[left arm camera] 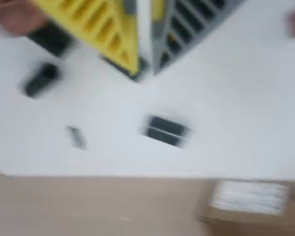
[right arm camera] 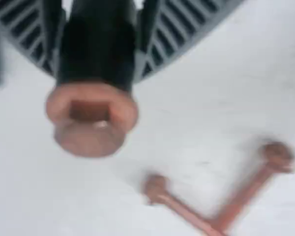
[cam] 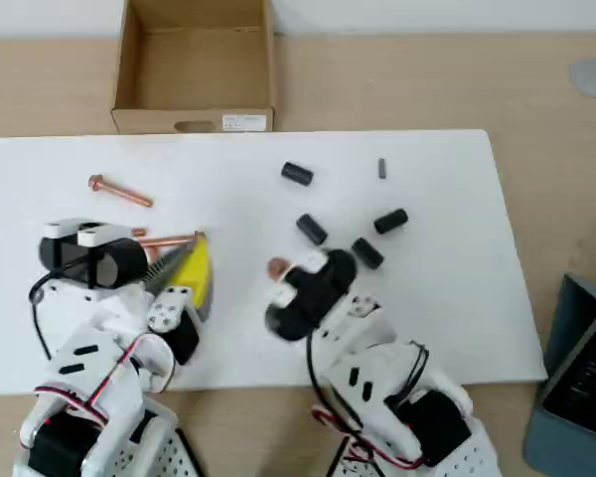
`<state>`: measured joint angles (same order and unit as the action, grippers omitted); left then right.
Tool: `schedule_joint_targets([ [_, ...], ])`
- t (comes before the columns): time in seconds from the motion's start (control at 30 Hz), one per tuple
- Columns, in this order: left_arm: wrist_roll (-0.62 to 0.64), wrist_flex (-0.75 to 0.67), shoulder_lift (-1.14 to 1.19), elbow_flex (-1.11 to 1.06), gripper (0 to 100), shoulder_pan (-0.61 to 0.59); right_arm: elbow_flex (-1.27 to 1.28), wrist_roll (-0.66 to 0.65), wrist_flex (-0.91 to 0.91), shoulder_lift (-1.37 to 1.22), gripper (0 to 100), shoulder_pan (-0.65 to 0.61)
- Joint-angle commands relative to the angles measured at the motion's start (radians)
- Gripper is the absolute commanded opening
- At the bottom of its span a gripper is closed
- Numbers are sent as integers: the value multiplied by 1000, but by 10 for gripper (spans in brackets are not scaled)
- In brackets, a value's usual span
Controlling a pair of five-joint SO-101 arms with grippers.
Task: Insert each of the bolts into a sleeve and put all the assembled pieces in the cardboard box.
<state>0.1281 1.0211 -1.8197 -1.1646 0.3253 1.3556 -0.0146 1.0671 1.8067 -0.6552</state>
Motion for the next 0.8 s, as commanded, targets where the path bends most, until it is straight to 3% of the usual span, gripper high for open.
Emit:
schedule_joint_targets([
  [0.0, -80, -3, -4, 29, 2, -146, -8, 0, -15, 94, 9, 102],
  [0.17, -175, -2, -4, -121, 2, -364, -30, 5, 21, 93, 9, 168],
  [0.3, -244, -2, -4, -249, 2, -456, -79, 29, 25, 59, 9, 168],
  [0.47, -302, -2, -4, -364, 2, -479, -193, 37, 14, -142, 9, 168],
  [0.77, -298, -3, -4, -463, 2, -470, -467, 74, -147, -627, 9, 171],
])
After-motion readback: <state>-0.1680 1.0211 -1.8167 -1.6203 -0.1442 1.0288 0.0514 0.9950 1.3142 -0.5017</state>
